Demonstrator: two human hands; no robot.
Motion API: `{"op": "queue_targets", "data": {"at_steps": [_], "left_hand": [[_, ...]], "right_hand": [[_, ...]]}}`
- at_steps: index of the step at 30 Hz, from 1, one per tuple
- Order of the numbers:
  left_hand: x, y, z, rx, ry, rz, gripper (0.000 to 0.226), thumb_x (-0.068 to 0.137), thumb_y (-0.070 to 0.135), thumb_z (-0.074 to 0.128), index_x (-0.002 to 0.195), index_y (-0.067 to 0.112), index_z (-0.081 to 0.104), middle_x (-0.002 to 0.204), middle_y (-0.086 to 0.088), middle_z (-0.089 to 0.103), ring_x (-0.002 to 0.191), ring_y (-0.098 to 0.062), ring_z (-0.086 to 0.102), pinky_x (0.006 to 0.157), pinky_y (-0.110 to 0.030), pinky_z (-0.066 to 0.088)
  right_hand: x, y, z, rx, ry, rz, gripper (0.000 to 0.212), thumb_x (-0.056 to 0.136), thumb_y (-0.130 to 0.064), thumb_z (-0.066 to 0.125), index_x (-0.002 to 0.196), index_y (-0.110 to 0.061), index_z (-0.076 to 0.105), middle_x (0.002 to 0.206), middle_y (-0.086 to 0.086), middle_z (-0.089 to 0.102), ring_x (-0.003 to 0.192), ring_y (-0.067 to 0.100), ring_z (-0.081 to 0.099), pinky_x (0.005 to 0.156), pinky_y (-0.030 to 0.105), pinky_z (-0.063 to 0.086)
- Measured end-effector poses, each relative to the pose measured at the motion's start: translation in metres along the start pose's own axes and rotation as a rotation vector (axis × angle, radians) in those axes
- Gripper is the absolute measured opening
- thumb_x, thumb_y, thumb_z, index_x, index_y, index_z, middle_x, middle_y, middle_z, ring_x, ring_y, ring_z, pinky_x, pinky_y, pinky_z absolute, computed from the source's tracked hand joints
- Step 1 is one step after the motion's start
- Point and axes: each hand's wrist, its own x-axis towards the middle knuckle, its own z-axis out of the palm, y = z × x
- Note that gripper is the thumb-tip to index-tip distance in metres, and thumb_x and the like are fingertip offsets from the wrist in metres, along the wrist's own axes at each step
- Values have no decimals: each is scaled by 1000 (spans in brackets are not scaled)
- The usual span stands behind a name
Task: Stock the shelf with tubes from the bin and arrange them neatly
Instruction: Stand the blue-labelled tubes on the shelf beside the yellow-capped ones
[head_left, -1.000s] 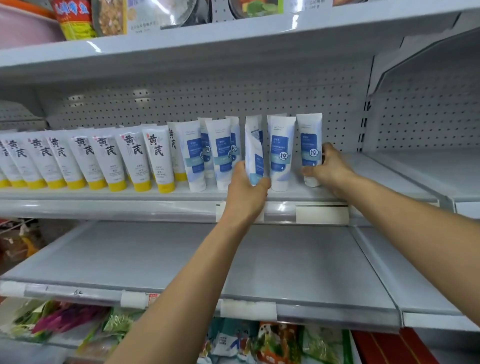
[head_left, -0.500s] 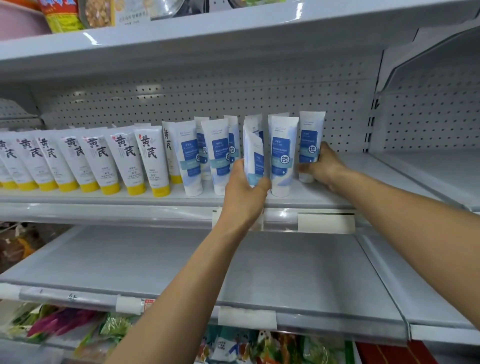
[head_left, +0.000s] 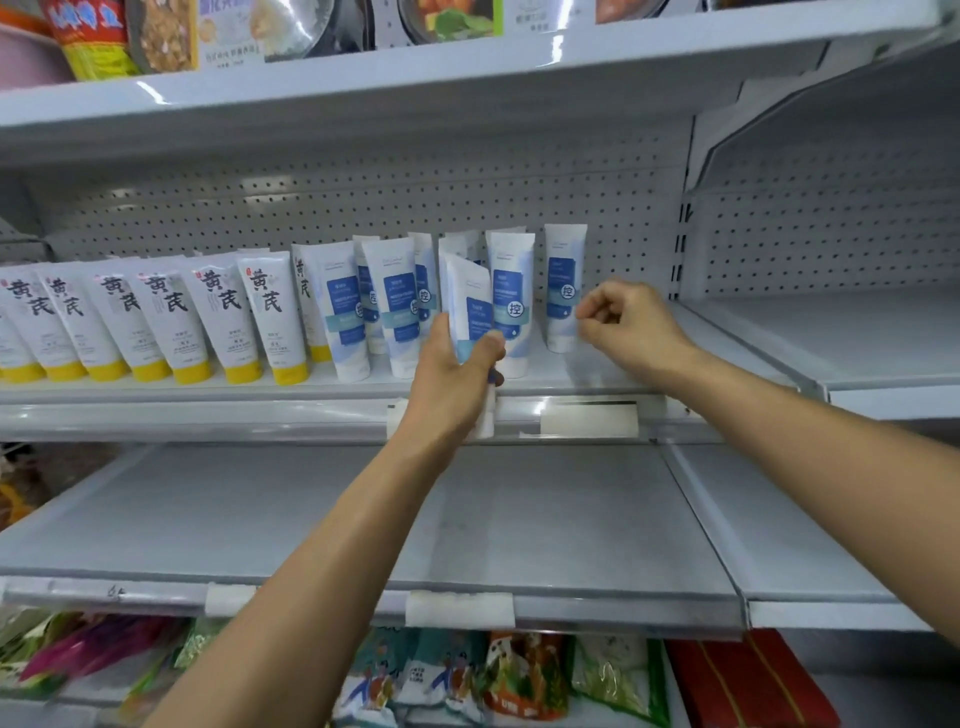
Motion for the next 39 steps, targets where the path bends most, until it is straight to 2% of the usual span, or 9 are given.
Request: {"op": "queue_targets", "data": {"at_steps": [4,6,8,12,16,22,26,32,39], "left_hand": [[-4,13,12,-108,43,-52,21,93,28,57,112,20,54,98,9,70,90,-6,66,78,-23,51],[-8,21,20,-159,42,-40,23,94,27,56,115,21,52,107,6,69,101,-12,66,86,-33,51],[-11,28,27,-197,37,-22,22,95,27,55,117,23,52,109,8,69,100,-11,67,84,-32,55],[-15,36,30,-192,5,-6,23,97,26,54,119,20,52,101,11,69,86,-1,69,66,-16,56],[-19,34,18,-81,-58,20,24,99,30,50,120,17,53,95,13,65,79,10,64,64,-6,46],[-22,17,-3,573,-28,165,29,92,36,57,118,23,57,100,9,64,91,-10,61,85,-35,51],[-21,13,-5,615,-42,167,24,92,35,57,113,23,60,97,10,65,89,-12,61,85,-39,52],[-17,8,-9,640,-64,153,24,92,35,56,112,23,61,95,12,64,89,-12,61,84,-37,52],[-12,-1,-16,687,-76,129,20,92,34,57,109,23,62,91,13,61,89,-13,60,86,-40,51]], "right_hand": [[-30,-21,-3,178,-492,38,29,77,-12,77,103,-15,63,90,6,69,77,11,62,63,17,47],[-40,-28,3,196,-581,35,46,75,-19,80,116,-13,59,90,3,69,78,9,61,68,24,46],[-47,-35,11,236,-528,-10,48,74,-20,79,118,-12,59,88,5,67,76,11,58,70,27,45],[-54,-41,17,433,-441,-45,33,81,-4,72,110,-15,62,96,-4,74,85,5,70,67,13,50],[-51,-37,10,360,-348,-31,41,78,-10,77,115,-15,61,104,-1,73,97,11,69,86,29,55],[-28,-24,-2,216,-52,67,51,68,-20,84,112,-20,57,105,-5,68,93,10,66,85,28,53],[-16,-16,3,111,6,110,53,66,-22,86,109,-23,55,101,-8,65,87,5,62,68,18,45],[-2,-1,16,43,-4,168,55,65,-18,86,110,-19,55,109,0,65,96,17,62,82,30,49],[6,5,26,22,-18,204,59,66,-16,86,115,-16,54,113,4,64,97,19,61,81,31,49]]}}
